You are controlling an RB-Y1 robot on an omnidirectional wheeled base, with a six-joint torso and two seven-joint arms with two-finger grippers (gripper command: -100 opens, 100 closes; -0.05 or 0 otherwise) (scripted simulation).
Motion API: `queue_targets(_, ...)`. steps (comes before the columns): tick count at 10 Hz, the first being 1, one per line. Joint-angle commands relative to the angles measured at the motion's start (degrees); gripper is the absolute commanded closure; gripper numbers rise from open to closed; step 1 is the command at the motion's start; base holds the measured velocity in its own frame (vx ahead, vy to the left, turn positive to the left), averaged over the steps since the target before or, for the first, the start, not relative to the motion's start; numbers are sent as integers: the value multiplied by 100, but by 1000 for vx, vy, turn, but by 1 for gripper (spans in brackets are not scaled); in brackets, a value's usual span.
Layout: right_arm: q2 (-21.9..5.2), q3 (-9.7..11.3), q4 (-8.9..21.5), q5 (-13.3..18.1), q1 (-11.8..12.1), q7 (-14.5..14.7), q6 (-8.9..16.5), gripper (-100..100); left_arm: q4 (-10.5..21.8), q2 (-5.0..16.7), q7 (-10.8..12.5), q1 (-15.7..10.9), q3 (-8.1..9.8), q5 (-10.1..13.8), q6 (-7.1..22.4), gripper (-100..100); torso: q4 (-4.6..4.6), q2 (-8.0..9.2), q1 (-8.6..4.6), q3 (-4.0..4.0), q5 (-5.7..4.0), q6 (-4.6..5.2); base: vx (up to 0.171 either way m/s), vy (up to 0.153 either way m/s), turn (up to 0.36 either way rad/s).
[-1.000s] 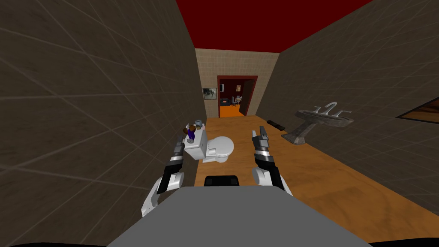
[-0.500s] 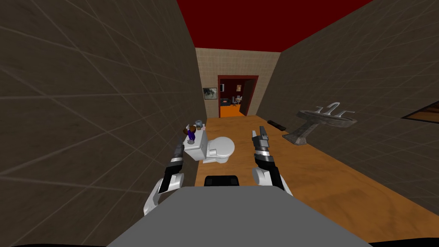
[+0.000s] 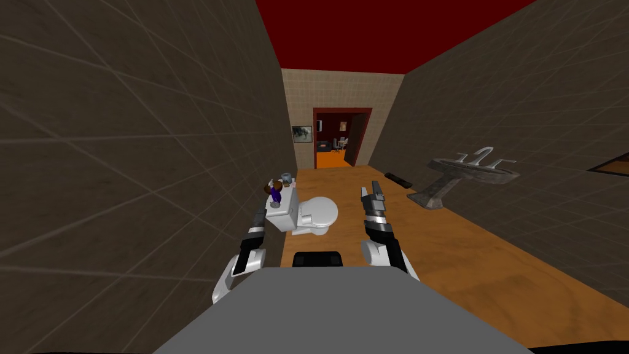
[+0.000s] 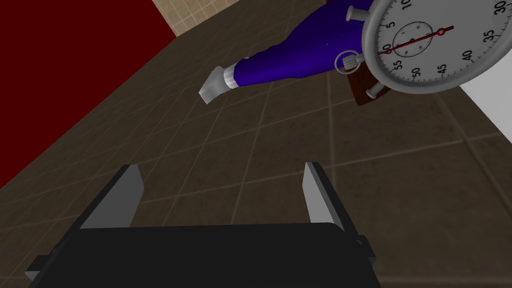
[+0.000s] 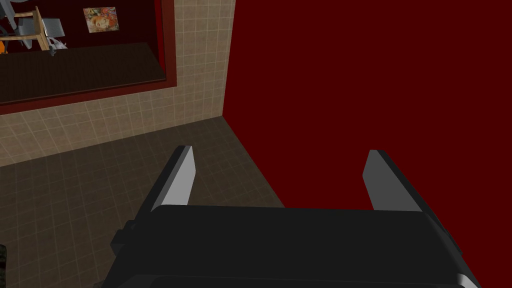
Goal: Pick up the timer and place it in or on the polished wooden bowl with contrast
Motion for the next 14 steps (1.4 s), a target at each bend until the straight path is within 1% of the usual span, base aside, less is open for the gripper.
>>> queue_targets(1,0,0,0,0,0,0,0,0,255,-13,-81,-83,-4,-144,-116,-100,0,0,0,0,0,0,36,38,21)
queue_targets(6,0,0,0,0,0,0,0,0,1004,1,-304,-390,-34,-660,-404,-100,0,-1,7,-1,1,0,42,55,24)
queue_targets(9,0,0,0,0,0,0,0,0,1389,2,-415,-559,-59,-946,-555,-100,0,-1,3,-1,1,0,37,50,24)
queue_targets(11,0,0,0,0,0,0,0,0,1582,-14,-469,-645,-74,-1094,-632,-100,0,1,-1,1,0,0,34,43,17)
queue_targets(13,0,0,0,0,0,0,0,0,1708,-38,-505,-703,-85,-1194,-684,-100,1,4,-1,2,0,0,26,34,14)
queue_targets(14,0,0,0,0,0,0,0,0,1636,-32,-489,-680,-87,-1166,-638,-100,1,6,-6,3,-1,0,9,9,0)
